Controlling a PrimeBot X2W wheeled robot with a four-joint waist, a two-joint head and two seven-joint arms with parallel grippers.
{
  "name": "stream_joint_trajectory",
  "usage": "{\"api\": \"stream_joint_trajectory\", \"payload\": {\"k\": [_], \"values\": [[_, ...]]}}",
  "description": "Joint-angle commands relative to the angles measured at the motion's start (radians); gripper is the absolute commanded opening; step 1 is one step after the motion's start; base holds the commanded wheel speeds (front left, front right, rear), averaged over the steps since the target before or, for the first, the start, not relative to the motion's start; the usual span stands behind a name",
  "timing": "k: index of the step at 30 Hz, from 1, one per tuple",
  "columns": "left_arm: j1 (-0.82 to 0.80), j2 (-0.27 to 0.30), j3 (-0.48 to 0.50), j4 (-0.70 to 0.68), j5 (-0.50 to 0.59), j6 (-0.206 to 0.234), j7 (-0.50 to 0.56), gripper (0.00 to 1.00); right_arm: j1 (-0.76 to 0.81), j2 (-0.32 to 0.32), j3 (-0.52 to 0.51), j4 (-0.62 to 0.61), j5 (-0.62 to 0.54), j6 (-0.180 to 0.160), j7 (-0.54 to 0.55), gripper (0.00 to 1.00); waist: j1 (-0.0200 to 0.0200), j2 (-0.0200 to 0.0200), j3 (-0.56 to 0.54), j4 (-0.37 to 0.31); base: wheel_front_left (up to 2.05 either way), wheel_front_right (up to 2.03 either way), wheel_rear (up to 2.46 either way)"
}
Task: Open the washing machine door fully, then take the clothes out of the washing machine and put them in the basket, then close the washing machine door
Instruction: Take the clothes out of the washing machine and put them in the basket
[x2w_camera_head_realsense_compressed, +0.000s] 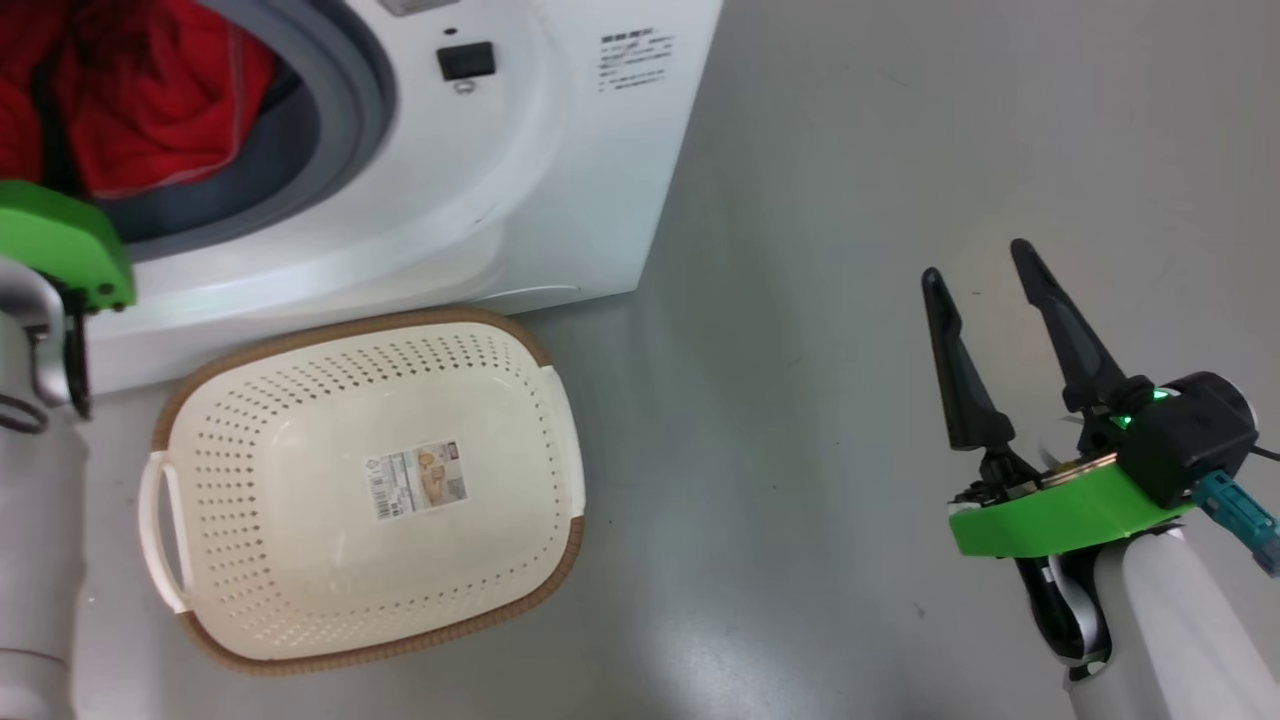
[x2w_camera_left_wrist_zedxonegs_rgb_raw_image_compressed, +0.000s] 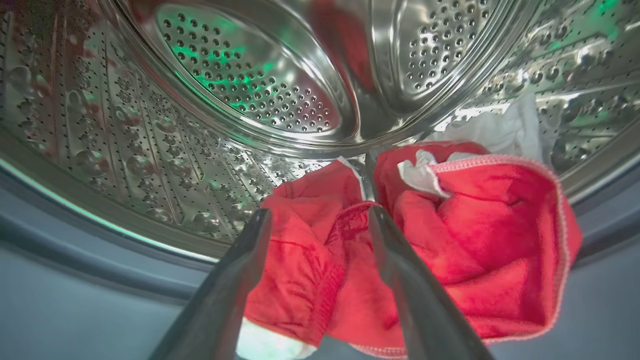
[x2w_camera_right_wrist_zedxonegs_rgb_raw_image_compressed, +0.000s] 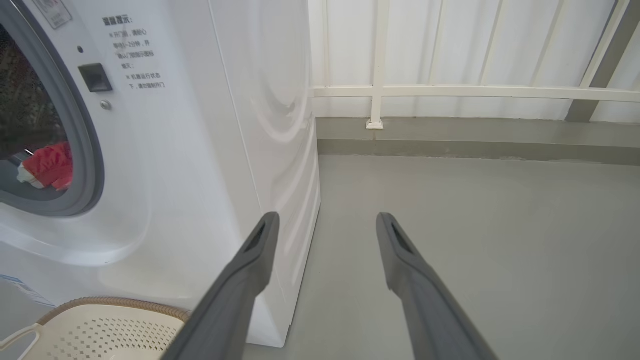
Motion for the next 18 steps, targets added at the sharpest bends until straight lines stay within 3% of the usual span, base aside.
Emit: {"api": "stream_joint_trajectory", "payload": {"k": [1,5,17,18], "values": [[-0.015,0.063,0.008,-0.008,0.015,0.013,0.0,1.0,-0.014,0.001,0.024,-0.02,0.009,0.006,-0.006,1.0,0.0,0.0,0.003,-0.009,0.0,0.0,0.0],[-0.039,0.099,-0.032,0.048,0.063,0.049,0.022,1.0,-0.011,0.003,0.024,-0.016,0.013,0.006,-0.006,1.0,0.0,0.0,0.008,-0.02,0.0,0.0,0.0],[-0.106,0.164,-0.101,0.161,0.125,0.102,0.161,1.0,-0.032,0.01,0.032,-0.021,0.022,0.006,-0.006,1.0,0.0,0.0,0.047,-0.038,0.0,0.0,0.0],[-0.11,0.165,-0.105,0.164,0.126,0.101,0.164,0.49,-0.034,0.011,0.033,-0.021,0.023,0.006,-0.006,1.0,0.0,0.0,0.049,-0.039,0.0,0.0,0.0]]}}
